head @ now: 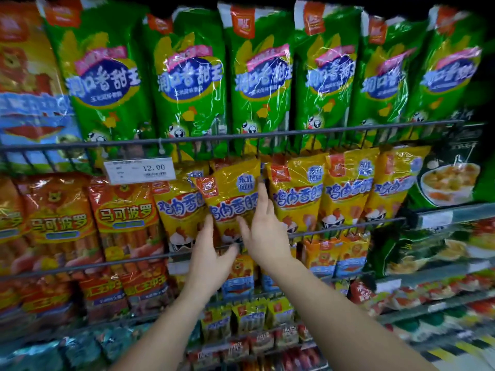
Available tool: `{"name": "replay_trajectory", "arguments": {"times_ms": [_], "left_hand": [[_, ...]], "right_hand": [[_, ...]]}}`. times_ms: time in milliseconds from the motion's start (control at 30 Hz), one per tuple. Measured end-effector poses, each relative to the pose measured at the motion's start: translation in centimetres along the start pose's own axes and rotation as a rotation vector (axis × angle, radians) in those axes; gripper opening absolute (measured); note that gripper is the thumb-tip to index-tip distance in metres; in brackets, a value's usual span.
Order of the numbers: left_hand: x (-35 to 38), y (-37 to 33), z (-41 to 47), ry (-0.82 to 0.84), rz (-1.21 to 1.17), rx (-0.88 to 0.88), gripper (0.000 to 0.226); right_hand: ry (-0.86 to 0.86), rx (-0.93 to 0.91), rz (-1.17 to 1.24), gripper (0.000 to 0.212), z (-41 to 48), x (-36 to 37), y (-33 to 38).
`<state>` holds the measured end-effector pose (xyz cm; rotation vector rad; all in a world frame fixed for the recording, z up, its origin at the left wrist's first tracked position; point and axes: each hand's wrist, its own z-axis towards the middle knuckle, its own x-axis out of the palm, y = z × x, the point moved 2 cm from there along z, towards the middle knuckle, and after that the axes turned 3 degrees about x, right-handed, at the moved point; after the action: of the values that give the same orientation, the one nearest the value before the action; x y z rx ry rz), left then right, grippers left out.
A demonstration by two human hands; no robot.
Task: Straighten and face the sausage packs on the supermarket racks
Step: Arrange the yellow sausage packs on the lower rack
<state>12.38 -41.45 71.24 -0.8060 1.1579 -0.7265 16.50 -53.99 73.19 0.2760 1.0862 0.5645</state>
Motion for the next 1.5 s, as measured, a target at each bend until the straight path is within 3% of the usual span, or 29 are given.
{"name": "replay_trajectory", "arguments": {"times_ms": [667,867,1333,1500], "left_hand": [[0.5,-2.7,1.5,-0.067,-0.055,0.124,0.08],[-0.1,-3.3,1.4,-0.078,0.073,0.128,0.081],[1.1,-1.1,1.0,0.002,0.301,0.15,0.107],[0.5,-1.1,0.3,0.019,0.254,0.151,0.098]], "right_hand": [[-0.186,0.126,0.205,0.064,2.1,-1.3,-0.3],[-0.112,0.111,0.103,0.065,2.6,-1.9,-0.4],[-0.019,0.162,-0.029,0.068,2.3,-0.9,-1.3],[-0.047,0.154,-0.048,0.071,1.3,-1.5,-1.0]]}}
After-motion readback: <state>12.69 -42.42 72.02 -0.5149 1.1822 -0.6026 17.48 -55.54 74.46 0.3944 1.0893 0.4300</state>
